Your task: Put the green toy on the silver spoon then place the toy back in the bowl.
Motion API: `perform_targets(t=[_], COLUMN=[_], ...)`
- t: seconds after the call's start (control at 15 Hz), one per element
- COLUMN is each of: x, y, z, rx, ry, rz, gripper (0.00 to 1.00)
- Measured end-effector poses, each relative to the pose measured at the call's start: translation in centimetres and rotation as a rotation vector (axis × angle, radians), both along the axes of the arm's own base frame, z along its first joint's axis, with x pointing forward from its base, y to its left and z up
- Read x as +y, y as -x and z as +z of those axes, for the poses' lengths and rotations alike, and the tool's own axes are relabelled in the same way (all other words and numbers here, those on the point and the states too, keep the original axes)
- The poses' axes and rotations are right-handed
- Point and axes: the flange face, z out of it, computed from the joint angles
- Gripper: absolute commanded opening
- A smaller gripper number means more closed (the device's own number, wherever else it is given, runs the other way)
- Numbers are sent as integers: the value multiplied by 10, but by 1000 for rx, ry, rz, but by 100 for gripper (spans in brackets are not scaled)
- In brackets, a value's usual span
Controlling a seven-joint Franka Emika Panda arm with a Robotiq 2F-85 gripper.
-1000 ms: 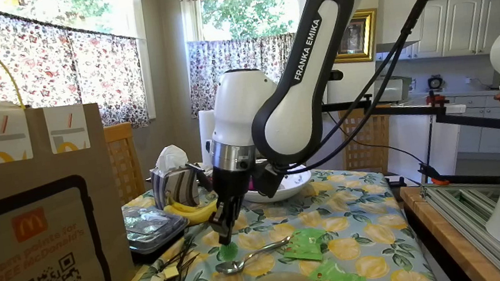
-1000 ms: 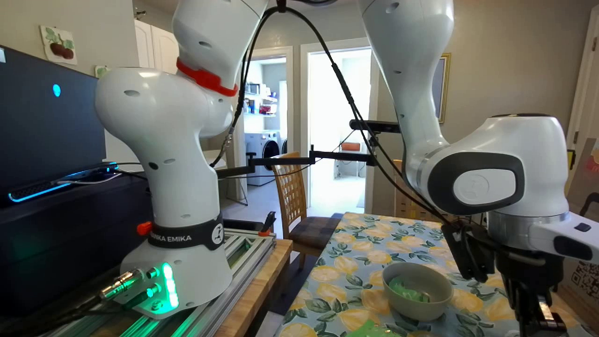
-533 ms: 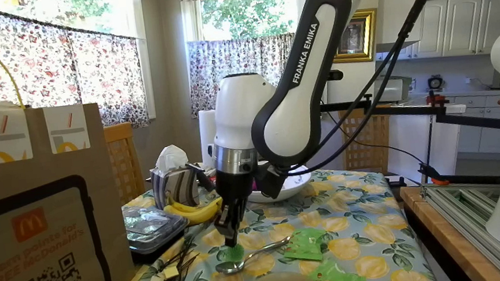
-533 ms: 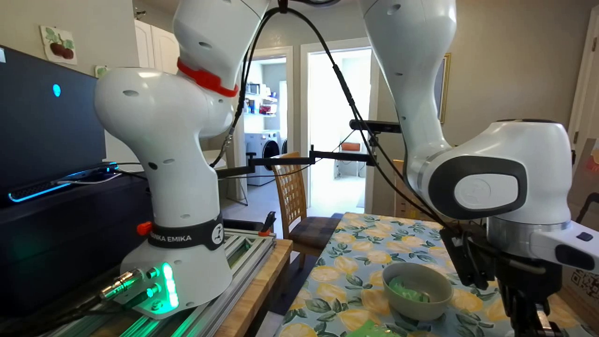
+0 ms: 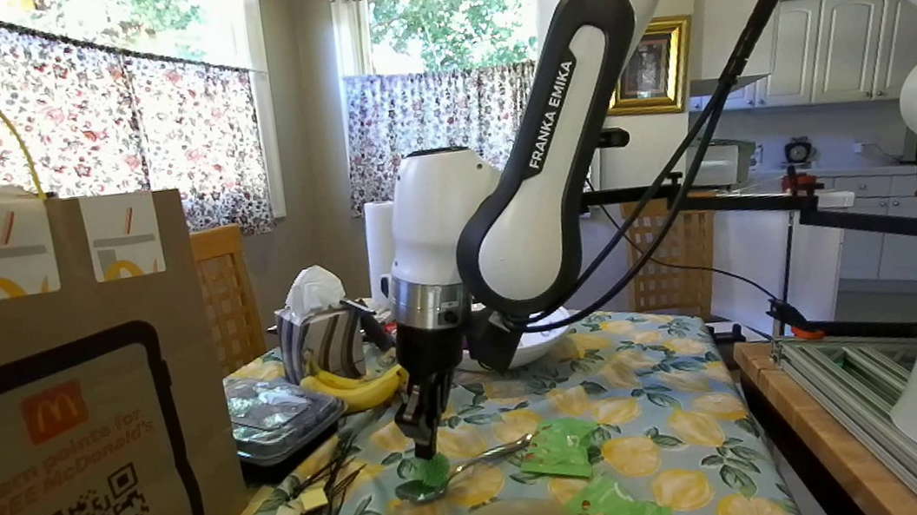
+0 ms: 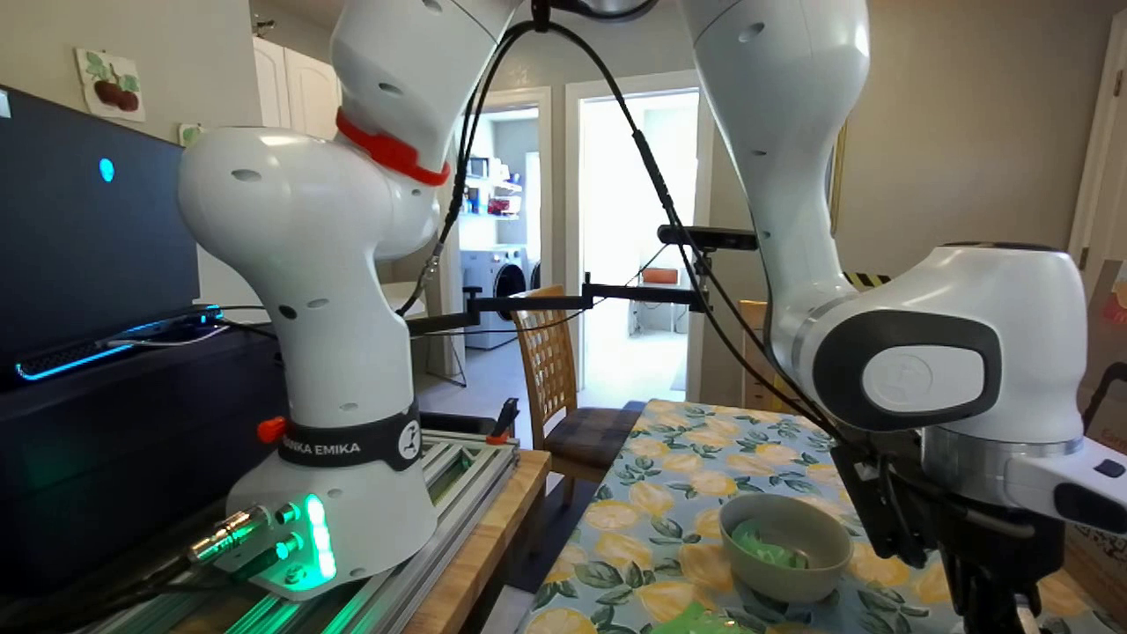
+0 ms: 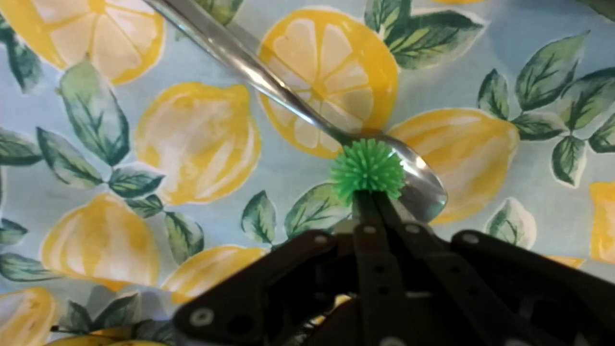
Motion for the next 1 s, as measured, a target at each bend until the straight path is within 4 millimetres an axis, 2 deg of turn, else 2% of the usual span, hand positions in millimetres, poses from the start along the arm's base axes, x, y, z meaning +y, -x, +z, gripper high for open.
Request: perform_targets(t=[0.4, 1.0], x=[1, 7], y=[-5, -10], z=[-6, -4], rx=[0, -8], ry=[0, -5], rz=[8, 25], gripper=[1, 1])
